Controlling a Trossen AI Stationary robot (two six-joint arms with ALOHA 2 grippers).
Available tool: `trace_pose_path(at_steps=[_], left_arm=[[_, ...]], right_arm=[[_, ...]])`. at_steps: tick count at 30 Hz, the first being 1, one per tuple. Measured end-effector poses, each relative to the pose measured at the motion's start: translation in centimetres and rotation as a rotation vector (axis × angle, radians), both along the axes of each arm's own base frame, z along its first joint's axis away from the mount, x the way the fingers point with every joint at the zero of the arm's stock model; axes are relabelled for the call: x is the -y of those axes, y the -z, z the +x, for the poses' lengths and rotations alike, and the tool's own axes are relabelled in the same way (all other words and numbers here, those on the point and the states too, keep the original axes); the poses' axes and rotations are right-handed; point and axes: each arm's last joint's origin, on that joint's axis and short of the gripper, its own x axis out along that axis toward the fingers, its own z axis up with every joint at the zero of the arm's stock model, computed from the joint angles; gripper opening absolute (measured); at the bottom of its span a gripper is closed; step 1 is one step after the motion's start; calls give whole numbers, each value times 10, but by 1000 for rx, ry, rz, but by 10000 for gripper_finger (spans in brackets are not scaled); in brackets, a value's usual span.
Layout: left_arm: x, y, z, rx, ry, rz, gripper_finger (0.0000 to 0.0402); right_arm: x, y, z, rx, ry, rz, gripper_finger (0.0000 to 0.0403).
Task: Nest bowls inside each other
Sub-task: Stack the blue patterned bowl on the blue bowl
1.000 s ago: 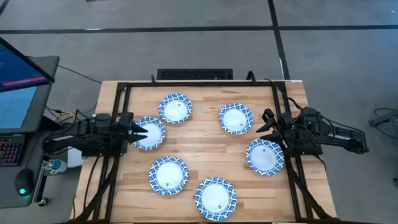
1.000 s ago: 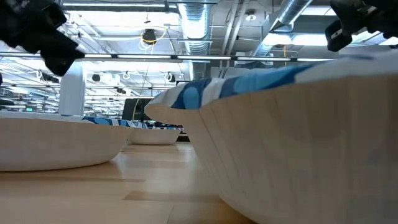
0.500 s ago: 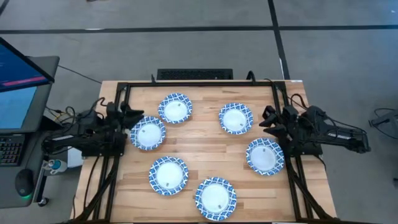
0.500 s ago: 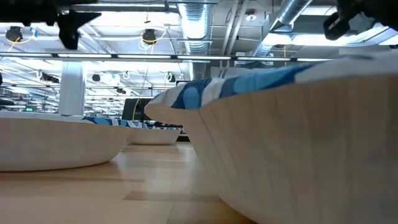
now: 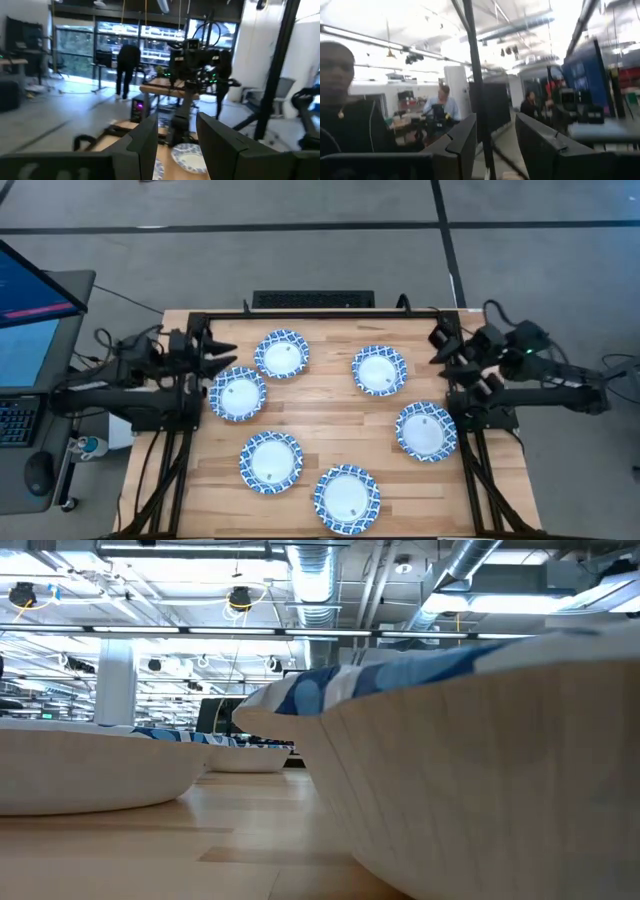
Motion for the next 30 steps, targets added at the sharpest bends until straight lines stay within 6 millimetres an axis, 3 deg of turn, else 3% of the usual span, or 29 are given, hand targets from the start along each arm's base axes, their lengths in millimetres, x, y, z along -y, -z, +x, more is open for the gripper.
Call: trace_pose_path(at_steps=[5,10,13,16,23,30], left_arm=[[0,-35,-2,-65,-26,69,125],[-2,-43,-2,-137,-90,55,125],[-3,-35,0,-226,-121,19,125],[-4,-27,5,-295,-132,-47,125],[-4,-38,9,-187,-116,-27,125],[-4,-43,9,-139,-122,0,125]], right_arm=[[-1,-21,-5,17,-42,64,159],[-1,-22,-7,-12,-56,117,159],[-1,-13,-3,-74,-44,30,159],[0,3,3,-243,-15,31,159],[14,43,10,-659,248,186,159],[26,46,5,-874,525,64,159]])
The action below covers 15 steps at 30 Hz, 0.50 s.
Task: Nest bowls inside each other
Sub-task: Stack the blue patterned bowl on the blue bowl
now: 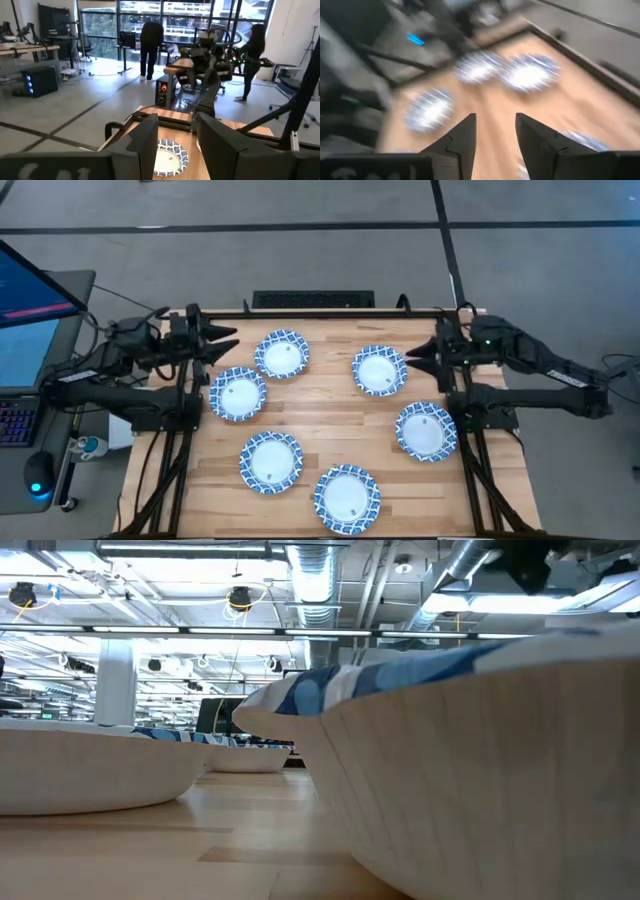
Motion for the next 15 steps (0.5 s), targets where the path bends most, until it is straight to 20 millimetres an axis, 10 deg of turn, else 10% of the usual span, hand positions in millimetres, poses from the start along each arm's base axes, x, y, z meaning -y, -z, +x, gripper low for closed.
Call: trace_pose_path(at_steps=[15], left_arm=[[0,4,0,-41,-17,-19,125]], right_arm=[[21,44,64,-467,108,191,159]])
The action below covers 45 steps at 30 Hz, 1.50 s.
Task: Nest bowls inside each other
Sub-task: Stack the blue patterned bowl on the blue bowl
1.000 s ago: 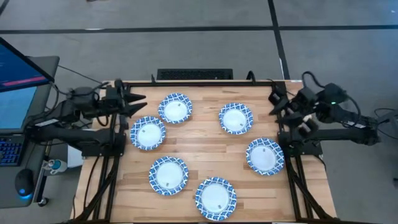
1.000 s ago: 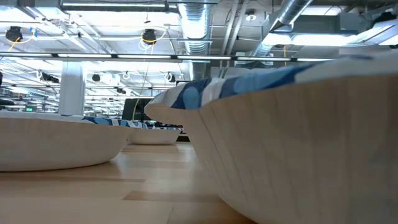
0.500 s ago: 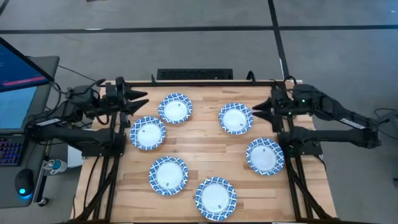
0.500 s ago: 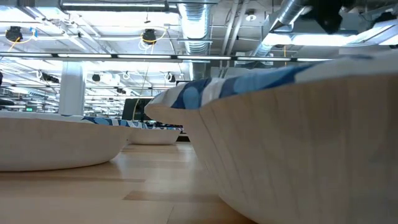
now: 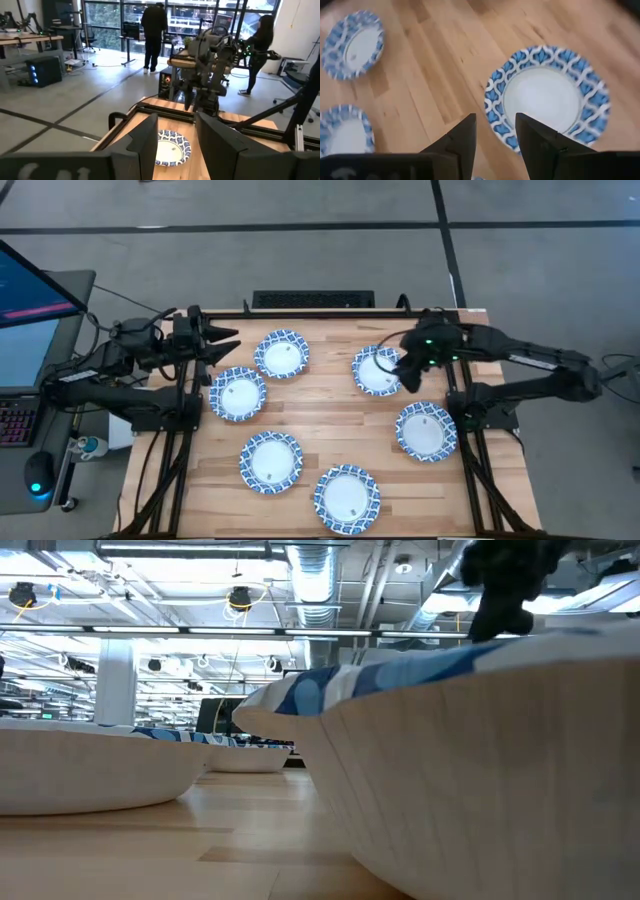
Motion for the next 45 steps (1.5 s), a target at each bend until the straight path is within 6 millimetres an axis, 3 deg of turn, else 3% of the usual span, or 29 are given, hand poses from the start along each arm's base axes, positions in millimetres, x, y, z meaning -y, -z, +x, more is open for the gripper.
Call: trace_pose_path(at_steps=[13,19,28,45], left_arm=[[0,2,0,-21,-2,-7,125],[0,2,0,-22,-2,-9,125],[0,3,0,-33,-2,-10,125],[0,5,0,-59,-1,8,125]], right_arm=[[6,56,34,-382,-190,57,159],[10,82,49,-497,-181,124,159],[10,104,70,-489,-264,100,159],[10,130,88,-545,-325,-20,159]])
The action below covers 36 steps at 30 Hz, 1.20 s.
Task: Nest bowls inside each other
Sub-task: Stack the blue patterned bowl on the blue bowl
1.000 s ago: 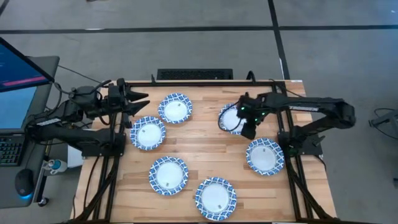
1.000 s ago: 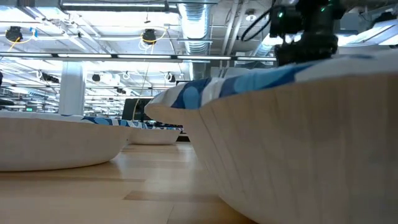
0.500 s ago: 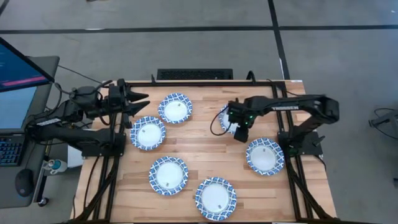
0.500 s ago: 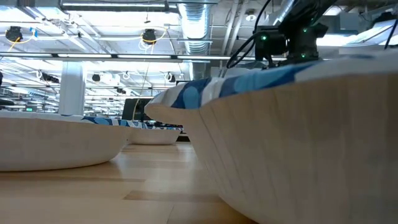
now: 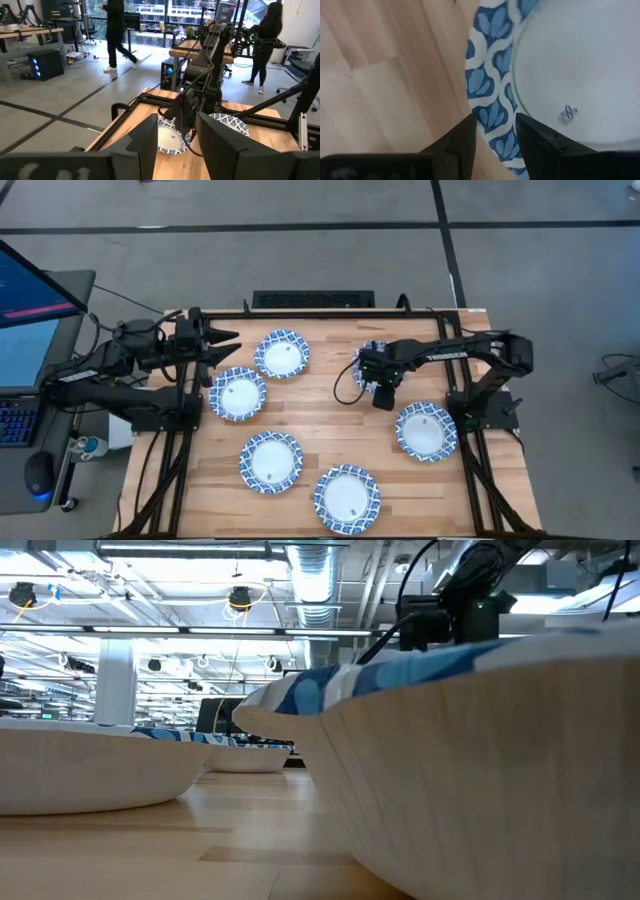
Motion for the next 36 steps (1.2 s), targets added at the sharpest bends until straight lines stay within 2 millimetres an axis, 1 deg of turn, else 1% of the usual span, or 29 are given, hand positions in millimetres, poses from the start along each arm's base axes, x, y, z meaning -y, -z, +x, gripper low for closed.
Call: trace_pose_path(at_steps=[3,6,13,16,24,31,36], left_arm=[[0,0,0,-1,0,4,125],[0,0,0,-2,1,8,125],[0,0,0,-5,1,20,125],[0,0,0,-7,1,26,125],[0,0,0,-7,2,21,125],[0,0,0,-10,7,28,125],[0,0,0,-11,7,29,125]], right_arm=[[0,2,2,-7,0,2,159],[0,-1,4,-2,-2,3,159],[1,-28,14,23,-35,0,159],[2,-35,18,45,-65,-9,159],[4,-45,26,105,-73,-26,159],[3,-49,30,135,-60,-31,159],[3,-47,30,125,5,-18,159]])
